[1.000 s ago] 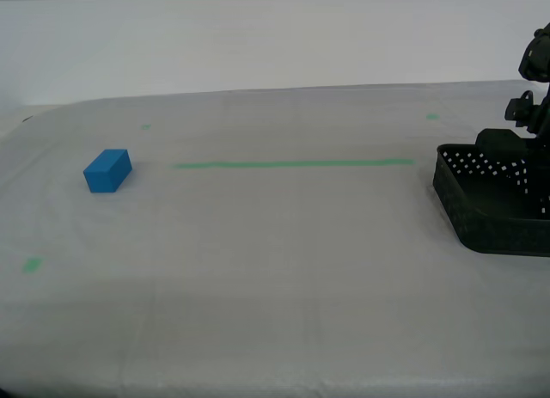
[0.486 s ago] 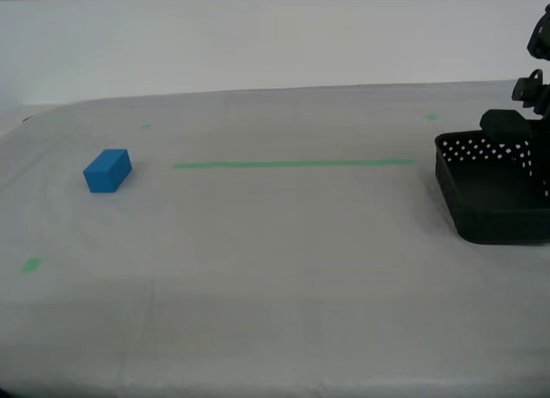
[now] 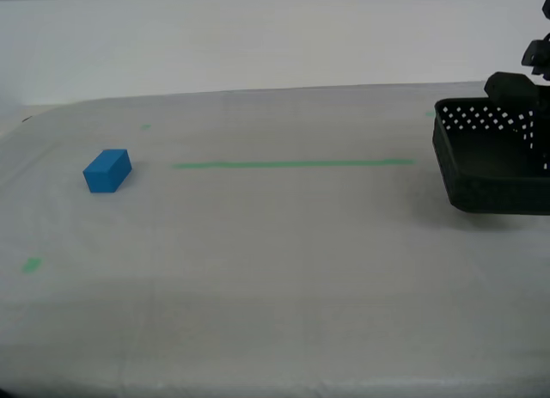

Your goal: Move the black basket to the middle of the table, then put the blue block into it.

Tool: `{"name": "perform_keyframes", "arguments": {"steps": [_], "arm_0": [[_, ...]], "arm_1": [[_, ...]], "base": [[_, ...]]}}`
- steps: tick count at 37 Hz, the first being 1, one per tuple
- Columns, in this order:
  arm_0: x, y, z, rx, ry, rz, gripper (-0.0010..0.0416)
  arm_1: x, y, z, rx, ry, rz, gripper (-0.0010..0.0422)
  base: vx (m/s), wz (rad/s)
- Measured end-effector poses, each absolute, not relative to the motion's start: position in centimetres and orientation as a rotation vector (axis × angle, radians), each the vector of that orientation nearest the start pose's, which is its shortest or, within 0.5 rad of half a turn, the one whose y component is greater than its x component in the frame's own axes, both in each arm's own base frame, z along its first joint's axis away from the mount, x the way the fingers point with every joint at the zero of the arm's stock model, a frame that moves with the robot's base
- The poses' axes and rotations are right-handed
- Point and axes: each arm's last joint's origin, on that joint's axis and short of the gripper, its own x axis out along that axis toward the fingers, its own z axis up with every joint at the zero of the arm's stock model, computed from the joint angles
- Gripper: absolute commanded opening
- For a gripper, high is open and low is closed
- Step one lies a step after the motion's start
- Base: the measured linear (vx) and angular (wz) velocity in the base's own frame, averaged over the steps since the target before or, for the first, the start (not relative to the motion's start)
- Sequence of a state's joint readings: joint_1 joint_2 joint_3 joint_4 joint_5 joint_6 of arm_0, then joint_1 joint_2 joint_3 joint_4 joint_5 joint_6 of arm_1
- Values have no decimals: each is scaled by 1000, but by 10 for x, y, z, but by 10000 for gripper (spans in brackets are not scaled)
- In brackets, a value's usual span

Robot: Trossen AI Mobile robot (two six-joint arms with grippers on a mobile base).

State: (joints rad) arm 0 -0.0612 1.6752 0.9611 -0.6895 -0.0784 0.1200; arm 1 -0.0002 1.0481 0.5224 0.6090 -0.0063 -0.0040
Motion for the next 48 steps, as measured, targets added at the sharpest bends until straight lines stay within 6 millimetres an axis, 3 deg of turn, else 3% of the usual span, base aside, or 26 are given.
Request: {"name": "perform_keyframes", "arguments": {"steps": [20, 37, 48], "arm_0": [[283, 35, 186, 219, 1332, 0, -1], [300, 74, 247, 205, 1275, 75, -1], [323, 99, 259, 167, 1330, 106, -1]], "arm_1": [[227, 0, 269, -4, -83, 6, 0], [227, 0, 269, -4, -84, 6, 0], [227, 0, 269, -4, -84, 6, 0]], "base": [[0, 0], [0, 0], [0, 0]]}}
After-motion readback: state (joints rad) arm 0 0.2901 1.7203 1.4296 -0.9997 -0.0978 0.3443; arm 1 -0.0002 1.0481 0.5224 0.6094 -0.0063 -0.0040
